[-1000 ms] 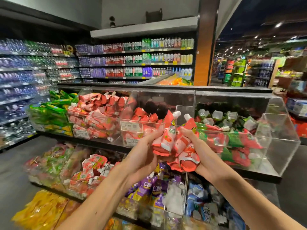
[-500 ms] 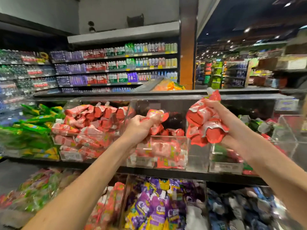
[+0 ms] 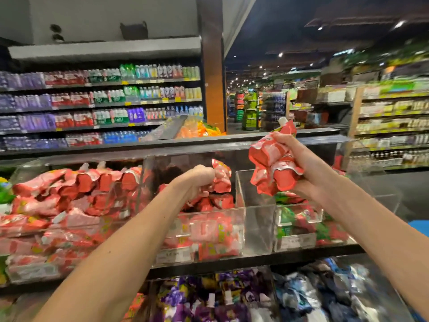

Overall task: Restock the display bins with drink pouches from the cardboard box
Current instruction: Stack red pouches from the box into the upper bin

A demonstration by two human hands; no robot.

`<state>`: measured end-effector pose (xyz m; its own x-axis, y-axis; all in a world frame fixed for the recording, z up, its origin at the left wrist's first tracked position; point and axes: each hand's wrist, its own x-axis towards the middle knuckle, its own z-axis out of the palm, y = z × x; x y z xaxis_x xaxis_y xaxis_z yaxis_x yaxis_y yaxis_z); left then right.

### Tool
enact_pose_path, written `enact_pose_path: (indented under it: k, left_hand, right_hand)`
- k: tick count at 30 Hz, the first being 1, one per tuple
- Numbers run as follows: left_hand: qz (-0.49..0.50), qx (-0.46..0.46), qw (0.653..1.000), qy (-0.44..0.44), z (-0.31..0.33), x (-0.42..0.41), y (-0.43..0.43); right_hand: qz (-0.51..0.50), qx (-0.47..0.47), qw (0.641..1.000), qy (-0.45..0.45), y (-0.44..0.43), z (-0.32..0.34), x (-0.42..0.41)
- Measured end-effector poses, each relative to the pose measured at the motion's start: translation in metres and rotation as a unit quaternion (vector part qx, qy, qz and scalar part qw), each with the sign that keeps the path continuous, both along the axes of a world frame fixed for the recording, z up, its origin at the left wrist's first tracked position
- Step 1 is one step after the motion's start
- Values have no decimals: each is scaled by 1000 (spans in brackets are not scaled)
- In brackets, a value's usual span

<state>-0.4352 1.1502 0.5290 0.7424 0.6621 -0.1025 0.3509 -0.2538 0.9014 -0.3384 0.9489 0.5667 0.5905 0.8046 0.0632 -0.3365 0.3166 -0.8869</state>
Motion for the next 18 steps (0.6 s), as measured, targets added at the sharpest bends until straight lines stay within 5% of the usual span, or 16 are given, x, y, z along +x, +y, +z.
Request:
enact_pose_path:
  k: [12, 18]
  left_hand:
    - [54, 195, 978, 46, -30, 72, 21]
    - [-83, 220, 960, 155, -39, 92, 26]
  right_hand:
    - [-2, 17, 999, -43, -18, -11, 22]
    - [13, 5, 998, -55, -18, -15, 24]
